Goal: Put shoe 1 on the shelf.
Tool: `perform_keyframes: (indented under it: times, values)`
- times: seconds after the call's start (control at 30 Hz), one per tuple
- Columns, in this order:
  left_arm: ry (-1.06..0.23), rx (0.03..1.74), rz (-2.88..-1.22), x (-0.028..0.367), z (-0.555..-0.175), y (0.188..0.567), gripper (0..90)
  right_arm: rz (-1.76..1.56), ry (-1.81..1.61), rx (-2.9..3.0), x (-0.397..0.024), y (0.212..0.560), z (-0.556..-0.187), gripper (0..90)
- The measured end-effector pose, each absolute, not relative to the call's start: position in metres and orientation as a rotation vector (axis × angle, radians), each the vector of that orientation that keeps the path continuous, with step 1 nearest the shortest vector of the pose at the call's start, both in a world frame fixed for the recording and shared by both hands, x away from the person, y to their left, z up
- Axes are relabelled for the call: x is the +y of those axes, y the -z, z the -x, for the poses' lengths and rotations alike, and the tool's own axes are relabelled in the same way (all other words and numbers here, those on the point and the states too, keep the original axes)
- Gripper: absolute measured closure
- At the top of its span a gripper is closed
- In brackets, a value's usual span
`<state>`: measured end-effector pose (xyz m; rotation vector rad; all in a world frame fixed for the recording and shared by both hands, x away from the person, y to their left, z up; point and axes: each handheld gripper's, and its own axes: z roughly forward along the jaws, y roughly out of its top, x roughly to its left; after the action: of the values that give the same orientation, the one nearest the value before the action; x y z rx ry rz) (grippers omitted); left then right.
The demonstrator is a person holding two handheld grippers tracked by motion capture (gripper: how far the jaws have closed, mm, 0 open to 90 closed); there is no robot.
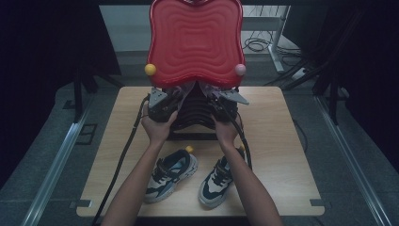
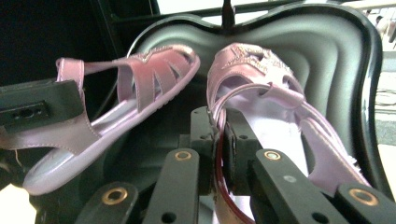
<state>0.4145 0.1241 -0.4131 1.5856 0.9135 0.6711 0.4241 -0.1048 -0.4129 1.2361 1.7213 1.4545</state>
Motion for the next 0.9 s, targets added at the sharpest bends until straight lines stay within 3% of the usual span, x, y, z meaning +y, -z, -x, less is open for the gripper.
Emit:
perform_keyframes:
  times: [0.5, 0.73, 0.9]
  values:
    - [-0.585, 0.927, -1.683, 0.118, -0.414, 0.435, 82.4, -1.247, -1.411, 1.817, -0.104, 0.422, -0.425, 76.3]
    - [-0.534, 0.928, -1.702, 0.121, -0.413, 0.435, 70.7, -1.247, -1.423, 1.837, -0.104, 0.419, -0.420, 65.9]
    - [-0.524, 0.915, -1.681, 0.125, -0.408, 0.427, 67.5, -1.240, -1.424, 1.853, -0.106, 0.415, -0.415, 62.0]
